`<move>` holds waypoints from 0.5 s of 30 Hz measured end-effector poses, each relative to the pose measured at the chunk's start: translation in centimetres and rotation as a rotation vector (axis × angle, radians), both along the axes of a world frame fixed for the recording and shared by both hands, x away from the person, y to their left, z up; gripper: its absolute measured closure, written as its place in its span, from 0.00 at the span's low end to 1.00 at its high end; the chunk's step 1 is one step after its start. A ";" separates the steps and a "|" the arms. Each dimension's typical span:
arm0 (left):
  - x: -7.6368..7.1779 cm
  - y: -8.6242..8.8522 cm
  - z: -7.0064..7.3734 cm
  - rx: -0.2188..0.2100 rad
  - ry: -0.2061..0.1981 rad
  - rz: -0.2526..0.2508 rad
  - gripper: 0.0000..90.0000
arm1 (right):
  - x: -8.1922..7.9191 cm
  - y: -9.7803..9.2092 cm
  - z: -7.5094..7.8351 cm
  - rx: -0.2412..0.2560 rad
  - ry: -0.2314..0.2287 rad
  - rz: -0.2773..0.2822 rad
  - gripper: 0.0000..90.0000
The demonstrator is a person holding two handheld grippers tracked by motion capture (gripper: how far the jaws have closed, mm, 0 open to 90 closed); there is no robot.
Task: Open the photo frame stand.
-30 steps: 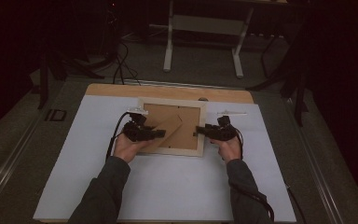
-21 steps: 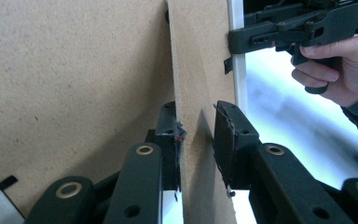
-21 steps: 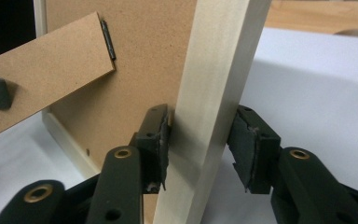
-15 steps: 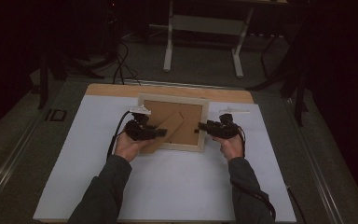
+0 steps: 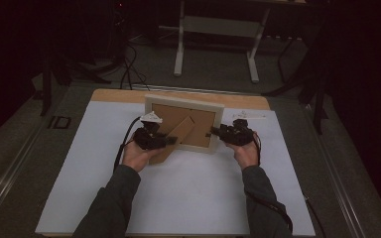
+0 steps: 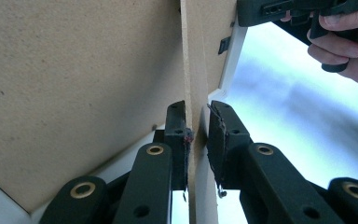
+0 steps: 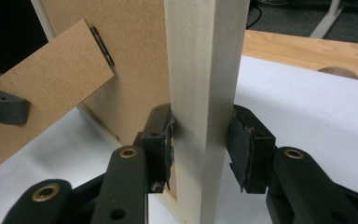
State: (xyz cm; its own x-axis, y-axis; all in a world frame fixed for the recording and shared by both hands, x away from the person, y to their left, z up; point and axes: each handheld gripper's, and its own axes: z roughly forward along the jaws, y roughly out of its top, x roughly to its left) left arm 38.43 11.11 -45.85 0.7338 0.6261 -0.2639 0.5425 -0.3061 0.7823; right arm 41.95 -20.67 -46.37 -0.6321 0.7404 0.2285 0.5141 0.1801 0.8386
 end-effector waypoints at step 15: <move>-0.7 -1.0 0.2 0.038 -0.039 -0.012 0.89 | -0.1 0.4 0.4 -0.020 -0.019 -0.005 0.65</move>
